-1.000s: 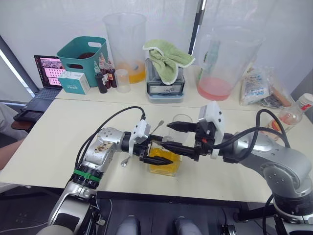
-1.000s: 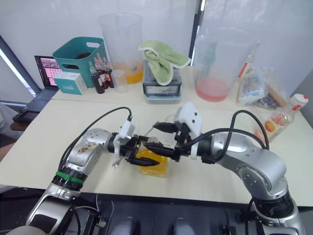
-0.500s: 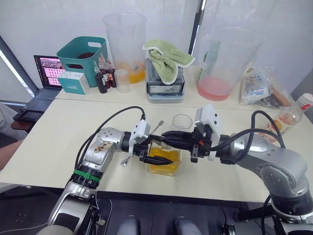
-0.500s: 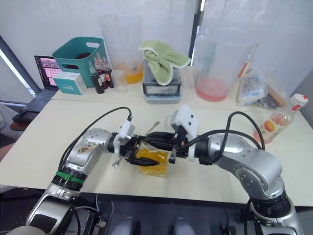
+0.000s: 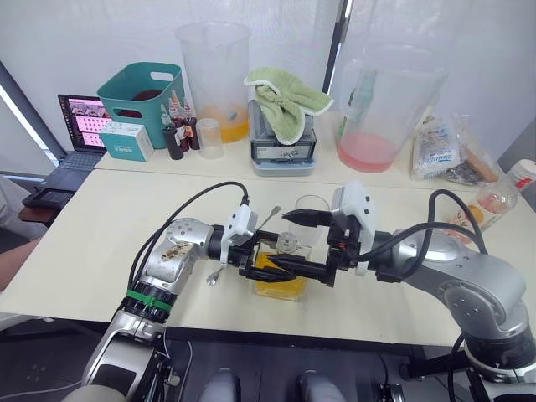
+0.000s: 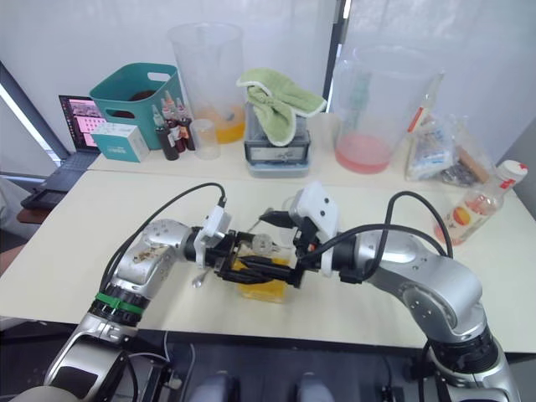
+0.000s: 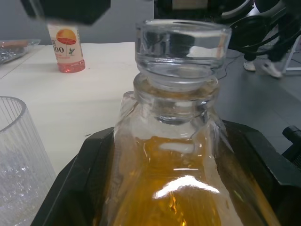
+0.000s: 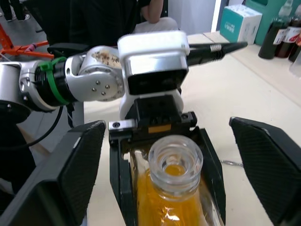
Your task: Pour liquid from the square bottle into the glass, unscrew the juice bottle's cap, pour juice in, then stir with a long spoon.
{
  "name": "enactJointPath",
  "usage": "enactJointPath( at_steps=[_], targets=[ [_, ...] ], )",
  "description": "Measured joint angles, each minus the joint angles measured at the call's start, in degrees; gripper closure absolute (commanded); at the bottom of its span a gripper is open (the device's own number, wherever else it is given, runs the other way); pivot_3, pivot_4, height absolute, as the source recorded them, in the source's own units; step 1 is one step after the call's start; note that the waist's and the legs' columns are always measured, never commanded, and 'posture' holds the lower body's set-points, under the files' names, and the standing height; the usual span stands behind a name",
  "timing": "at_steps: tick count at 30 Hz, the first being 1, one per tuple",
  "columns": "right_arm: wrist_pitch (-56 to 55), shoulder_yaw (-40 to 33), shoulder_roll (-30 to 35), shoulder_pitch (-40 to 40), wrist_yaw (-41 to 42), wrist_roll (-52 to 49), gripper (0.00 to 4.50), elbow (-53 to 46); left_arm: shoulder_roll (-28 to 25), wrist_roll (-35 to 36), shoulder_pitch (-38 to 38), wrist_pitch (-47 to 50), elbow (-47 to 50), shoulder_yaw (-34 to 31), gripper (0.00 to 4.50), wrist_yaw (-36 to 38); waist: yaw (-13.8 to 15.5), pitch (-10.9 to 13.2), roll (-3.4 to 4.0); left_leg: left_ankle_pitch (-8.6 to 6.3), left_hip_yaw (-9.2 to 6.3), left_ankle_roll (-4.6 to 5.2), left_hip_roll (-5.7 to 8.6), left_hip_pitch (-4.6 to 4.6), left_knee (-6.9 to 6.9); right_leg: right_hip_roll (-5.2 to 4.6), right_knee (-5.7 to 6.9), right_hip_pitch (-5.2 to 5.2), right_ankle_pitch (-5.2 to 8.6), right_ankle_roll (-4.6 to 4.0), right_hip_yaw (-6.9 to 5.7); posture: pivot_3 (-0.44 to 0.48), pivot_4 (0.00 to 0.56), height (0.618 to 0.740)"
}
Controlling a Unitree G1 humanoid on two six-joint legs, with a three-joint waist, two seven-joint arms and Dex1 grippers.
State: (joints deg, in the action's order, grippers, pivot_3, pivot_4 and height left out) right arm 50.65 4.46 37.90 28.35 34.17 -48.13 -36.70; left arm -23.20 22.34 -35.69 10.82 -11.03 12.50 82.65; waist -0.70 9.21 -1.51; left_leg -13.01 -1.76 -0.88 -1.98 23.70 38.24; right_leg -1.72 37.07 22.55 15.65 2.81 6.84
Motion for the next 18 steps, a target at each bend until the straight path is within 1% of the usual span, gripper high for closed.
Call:
enactJointPath(
  at_steps=[3, 4, 8, 13, 14, 18],
  targets=[
    [0.0, 0.0, -0.5, 0.0, 0.3, 0.3, 0.0, 0.2, 0.0, 0.0, 0.0, 0.0, 0.0, 0.0, 1.64, 0.0, 0.0, 0.0, 0.0, 0.0, 0.0, 0.0, -0.01, 0.0, 0.0, 0.01, 0.0, 0.0, 0.0, 0.0, 0.0, 0.0, 0.15, 0.74],
    [0.0, 0.0, -0.7, 0.0, 0.5, 0.4, 0.25, 0.2, 0.0, 0.0, 0.0, 0.0, 0.0, 0.0, 1.64, 0.0, 0.0, 0.0, 0.0, 0.0, 0.0, 0.0, 0.0, 0.0, 0.0, 0.0, 0.0, 0.0, 0.0, 0.0, 0.0, 0.0, 0.15, 0.74],
    [0.0, 0.0, -1.1, 0.0, 0.7, 0.7, 1.46, 0.3, 0.0, 0.0, 0.0, 0.0, 0.0, 0.0, 1.64, 0.0, 0.0, 0.0, 0.0, 0.0, 0.0, 0.0, -0.01, -0.01, 0.0, 0.01, 0.0, 0.0, 0.0, 0.0, -0.01, 0.0, 0.15, 0.74],
    [0.0, -0.2, -2.0, 0.0, 0.5, 0.8, 3.18, 0.4, -0.1, 0.0, 0.0, 0.0, 0.0, 0.0, 1.64, 0.0, 0.0, 0.0, 0.0, 0.0, 0.0, 0.0, 0.0, 0.0, 0.0, 0.01, 0.0, 0.0, 0.0, 0.0, -0.01, 0.0, 0.15, 0.74],
    [0.0, -0.3, -2.0, 0.0, 0.6, 0.8, 3.45, 0.6, -0.1, 0.0, 0.0, 0.0, 0.0, 0.0, 1.64, 0.0, 0.0, 0.0, 0.0, 0.0, 0.0, 0.0, -0.01, 0.0, 0.0, 0.01, 0.0, 0.0, 0.0, 0.0, 0.0, 0.0, 0.15, 0.74],
    [0.0, -0.3, -2.2, 0.0, 0.6, 0.8, 3.47, 0.6, -0.1, 0.0, 0.0, 0.0, 0.0, 0.0, 1.64, 0.0, 0.0, 0.0, 0.0, 0.0, 0.0, 0.0, -0.01, 0.0, 0.0, 0.01, 0.0, 0.0, 0.0, 0.0, 0.0, 0.0, 0.15, 0.74]
  ],
)
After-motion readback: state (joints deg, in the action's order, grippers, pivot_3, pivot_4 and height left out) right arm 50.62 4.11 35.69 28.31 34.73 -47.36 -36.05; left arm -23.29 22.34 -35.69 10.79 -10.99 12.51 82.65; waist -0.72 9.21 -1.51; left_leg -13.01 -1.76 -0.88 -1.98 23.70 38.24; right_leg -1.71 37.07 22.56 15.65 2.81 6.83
